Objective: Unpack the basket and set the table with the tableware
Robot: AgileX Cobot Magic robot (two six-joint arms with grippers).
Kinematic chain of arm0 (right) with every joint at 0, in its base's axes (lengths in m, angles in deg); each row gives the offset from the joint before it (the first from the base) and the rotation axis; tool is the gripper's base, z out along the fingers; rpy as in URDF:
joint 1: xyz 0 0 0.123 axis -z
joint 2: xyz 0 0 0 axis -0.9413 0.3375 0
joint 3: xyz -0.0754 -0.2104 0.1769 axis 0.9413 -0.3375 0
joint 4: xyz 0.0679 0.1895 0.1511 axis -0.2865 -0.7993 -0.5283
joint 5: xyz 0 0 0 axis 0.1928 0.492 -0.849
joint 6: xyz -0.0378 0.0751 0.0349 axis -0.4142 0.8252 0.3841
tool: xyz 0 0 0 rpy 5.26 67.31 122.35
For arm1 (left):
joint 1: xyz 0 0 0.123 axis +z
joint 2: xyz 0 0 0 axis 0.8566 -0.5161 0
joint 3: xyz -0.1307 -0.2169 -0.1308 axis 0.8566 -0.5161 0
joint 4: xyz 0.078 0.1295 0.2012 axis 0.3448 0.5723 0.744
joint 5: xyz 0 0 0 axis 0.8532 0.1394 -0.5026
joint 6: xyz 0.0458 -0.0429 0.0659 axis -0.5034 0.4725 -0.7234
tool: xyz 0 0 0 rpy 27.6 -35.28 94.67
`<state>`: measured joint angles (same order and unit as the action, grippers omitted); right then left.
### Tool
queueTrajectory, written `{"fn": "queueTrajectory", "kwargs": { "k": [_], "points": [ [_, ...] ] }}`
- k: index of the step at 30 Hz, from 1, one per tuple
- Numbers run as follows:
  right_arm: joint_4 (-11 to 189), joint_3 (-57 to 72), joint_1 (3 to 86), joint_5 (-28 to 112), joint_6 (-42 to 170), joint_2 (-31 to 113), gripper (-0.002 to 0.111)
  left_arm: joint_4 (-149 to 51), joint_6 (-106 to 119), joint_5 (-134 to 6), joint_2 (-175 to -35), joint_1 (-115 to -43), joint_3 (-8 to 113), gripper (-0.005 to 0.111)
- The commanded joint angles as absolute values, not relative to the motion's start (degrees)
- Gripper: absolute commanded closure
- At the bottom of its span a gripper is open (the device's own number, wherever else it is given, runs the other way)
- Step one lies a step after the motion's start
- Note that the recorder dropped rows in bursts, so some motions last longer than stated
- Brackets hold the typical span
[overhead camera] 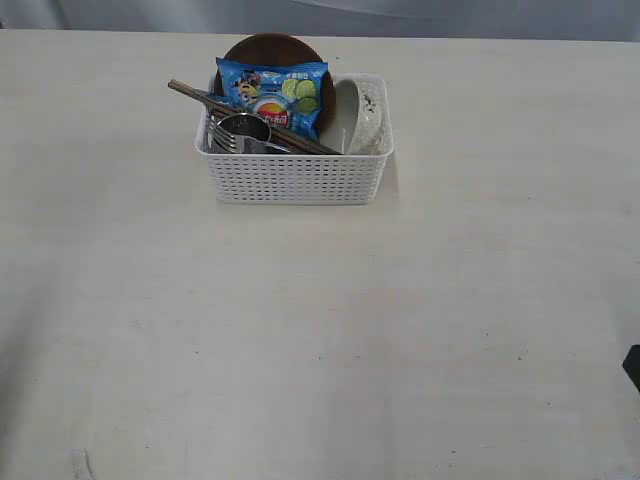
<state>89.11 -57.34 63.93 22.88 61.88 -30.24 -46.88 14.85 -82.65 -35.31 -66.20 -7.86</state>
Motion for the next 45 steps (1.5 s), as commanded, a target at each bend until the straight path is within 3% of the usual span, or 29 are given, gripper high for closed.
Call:
{"fn": "queueTrajectory", "kwargs": {
  "k": [1, 7, 16, 25, 27, 29, 30, 34, 36, 40, 42, 45],
  "points": [
    [90.08, -57.46, 63.82, 23.39, 61.99, -30.57, 0.109, -47.54, 14.79, -82.33, -35.10, -66.59, -7.97, 0.107],
    [89.86, -57.46, 63.82, 28.78, 62.56, -30.57, 0.109, -47.54, 14.79, -82.33, -35.10, -66.59, -7.97, 0.107],
    [52.06, -57.46, 63.82, 54.74, 73.55, -30.57, 0.109, -47.54, 14.91, -82.33, -35.10, -66.59, -7.97, 0.107],
    [51.84, -57.46, 63.82, 81.73, 82.62, -30.57, 0.109, -47.54, 15.02, -82.33, -35.10, -66.59, -7.97, 0.107],
    [61.04, -57.46, 63.82, 84.95, 89.32, -30.57, 0.109, -47.54, 15.02, -82.33, -35.10, -66.59, -7.97, 0.107],
    [79.40, -51.64, 63.82, 74.20, 91.92, -30.57, 0.109, -47.54, 15.02, -82.33, -35.10, -66.59, -7.97, 0.107],
    [93.65, -44.31, 63.82, 59.24, 94.87, -30.57, 0.109, -47.54, 15.02, -82.33, -35.10, -66.59, -7.97, 0.107],
    [104.95, -25.08, 63.82, 27.89, 98.63, -18.17, 0.109, -47.54, 15.02, -82.33, -35.10, -66.59, -7.97, 0.107],
    [102.56, -17.02, 63.82, 17.99, 95.02, -10.98, 0.109, -47.54, 15.02, -82.33, -35.10, -66.59, -7.97, 0.107],
    [83.93, -4.71, 63.82, -2.44, 68.74, 6.21, 0.108, -47.54, 14.85, -82.33, -35.10, -66.59, -7.97, 0.107],
    [70.98, -0.17, 63.82, -10.62, 59.24, 14.75, 0.102, -47.54, 14.85, -82.33, -35.10, -66.59, -7.97, 0.107],
    [59.36, 3.05, 63.82, -16.09, 51.26, 22.23, 0.079, -47.54, 14.85, -82.33, -35.10, -66.59, -7.97, 0.107]
  ]
}}
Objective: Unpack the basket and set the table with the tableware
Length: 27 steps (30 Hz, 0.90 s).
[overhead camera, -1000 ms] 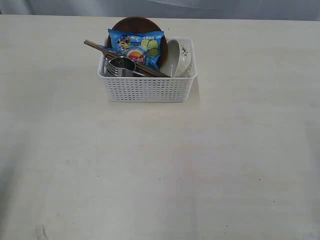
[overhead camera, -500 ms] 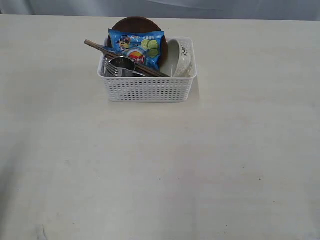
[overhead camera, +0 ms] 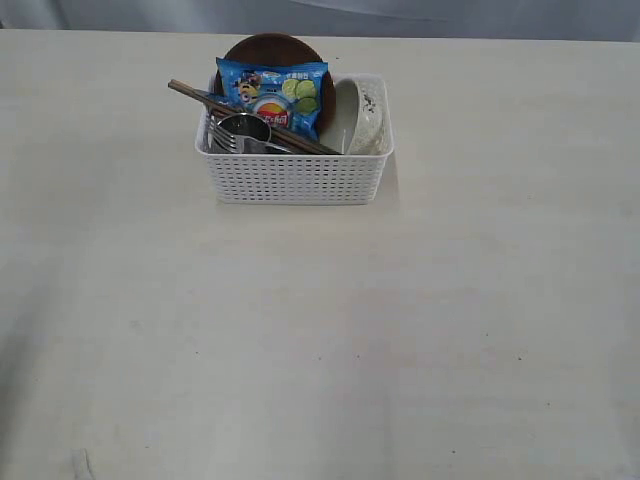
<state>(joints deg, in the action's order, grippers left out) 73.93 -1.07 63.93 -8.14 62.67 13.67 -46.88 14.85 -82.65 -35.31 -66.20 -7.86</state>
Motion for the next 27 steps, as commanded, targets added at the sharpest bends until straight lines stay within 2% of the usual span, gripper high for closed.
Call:
{"fn": "queueTrajectory", "kwargs": {
  "k": [1, 3, 5, 8, 13, 18, 24, 27],
  "points": [
    [55.38, 3.95, 63.82, -17.54, 49.47, 24.54, 0.071, -47.54, 14.85, -82.33, -35.10, -66.59, -7.97, 0.107],
    [47.98, 5.25, 63.82, -20.63, 45.13, 28.17, 0.062, -47.54, 14.85, -82.33, -35.10, -66.59, -7.97, 0.107],
    [41.77, 6.38, 62.93, -23.13, 41.73, 31.04, 0.061, -47.54, 14.85, -82.33, -35.10, -66.59, -7.97, 0.107],
    [42.77, 7.81, 57.73, -21.62, 41.32, 34.03, 0.064, -47.54, 14.85, -82.33, -35.10, -66.59, -7.97, 0.107],
    [56.82, 9.81, 43.40, -11.90, 51.25, 37.46, 0.065, -47.54, 14.85, -82.33, -35.10, -66.59, -7.97, 0.107],
    [74.80, 14.30, 30.65, -8.71, 63.15, 44.70, 0.064, -47.54, 14.85, -82.33, -35.10, -66.59, -7.97, 0.107],
    [84.24, 22.83, 21.10, -9.14, 71.59, 57.95, 0.052, -47.54, 14.85, -82.33, -35.10, -66.59, -7.97, 0.107],
    [85.52, 28.50, 19.74, -9.14, 74.91, 64.82, 0.053, -47.54, 14.85, -82.33, -35.10, -66.59, -7.97, 0.107]
  ]
}}
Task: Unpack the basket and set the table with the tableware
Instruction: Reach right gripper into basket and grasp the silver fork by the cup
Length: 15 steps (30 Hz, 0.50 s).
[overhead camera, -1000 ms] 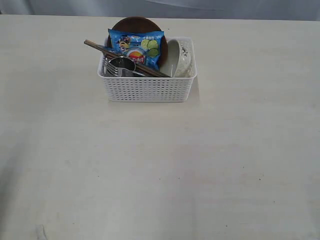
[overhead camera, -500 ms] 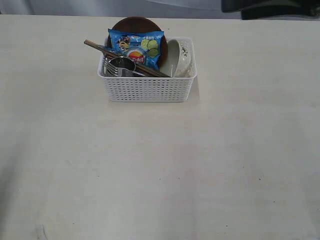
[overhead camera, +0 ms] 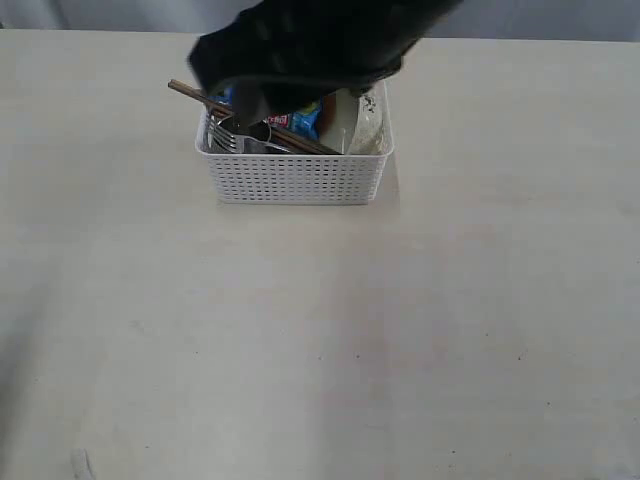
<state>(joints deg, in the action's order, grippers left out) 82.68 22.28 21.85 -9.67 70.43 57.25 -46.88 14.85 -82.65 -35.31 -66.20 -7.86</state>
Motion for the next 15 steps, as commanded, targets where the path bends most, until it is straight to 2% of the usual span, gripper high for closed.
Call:
{"fn": "queueTrajectory", "kwargs": {
  "k": [1, 6, 15],
  "points": [
    [85.52, 29.96, 19.44, -9.14, 75.36, 67.13, 0.053, -47.54, 14.85, -82.33, -35.10, -66.59, -7.97, 0.107],
    [87.10, 37.51, 18.01, -9.92, 75.37, 76.64, 0.058, -47.54, 15.00, -82.33, -35.10, -66.59, -7.97, 0.107],
    [95.97, 47.10, 17.93, -15.75, 80.62, 87.31, 0.058, -47.54, 14.89, -82.33, -35.10, -66.59, -7.97, 0.107]
  ]
}}
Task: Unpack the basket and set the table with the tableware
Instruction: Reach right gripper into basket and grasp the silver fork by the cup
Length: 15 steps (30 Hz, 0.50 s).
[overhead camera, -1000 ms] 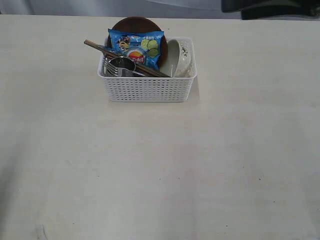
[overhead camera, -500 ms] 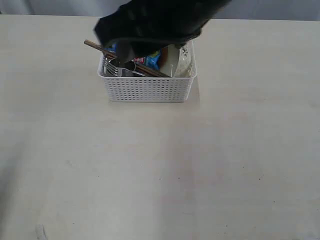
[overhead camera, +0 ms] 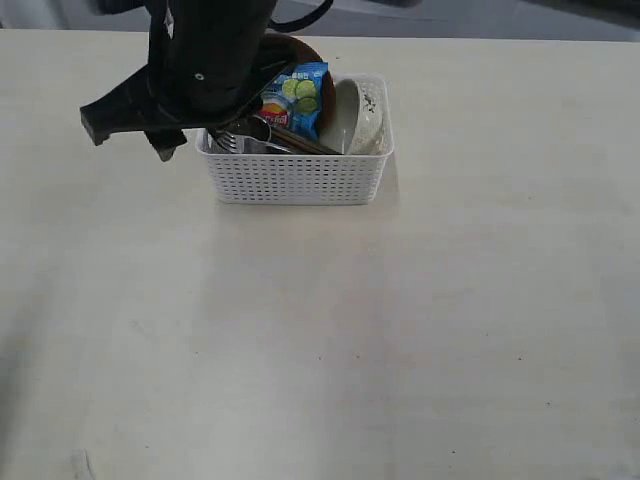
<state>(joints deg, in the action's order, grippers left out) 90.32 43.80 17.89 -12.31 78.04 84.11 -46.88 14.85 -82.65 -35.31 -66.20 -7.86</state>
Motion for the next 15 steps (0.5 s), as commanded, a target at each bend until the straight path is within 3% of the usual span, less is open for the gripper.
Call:
{"fn": "queueTrajectory", "kwargs": {
  "k": [1, 15],
  "points": [
    [97.08, 47.82, 17.93, -16.38, 81.37, 88.13, 0.058, -47.54, 14.89, -82.33, -35.10, -66.59, -7.97, 0.107],
    [101.38, 51.09, 17.93, -15.09, 85.19, 93.38, 0.061, -47.54, 14.89, -82.33, -35.10, -66.59, -7.97, 0.107]
  ]
}}
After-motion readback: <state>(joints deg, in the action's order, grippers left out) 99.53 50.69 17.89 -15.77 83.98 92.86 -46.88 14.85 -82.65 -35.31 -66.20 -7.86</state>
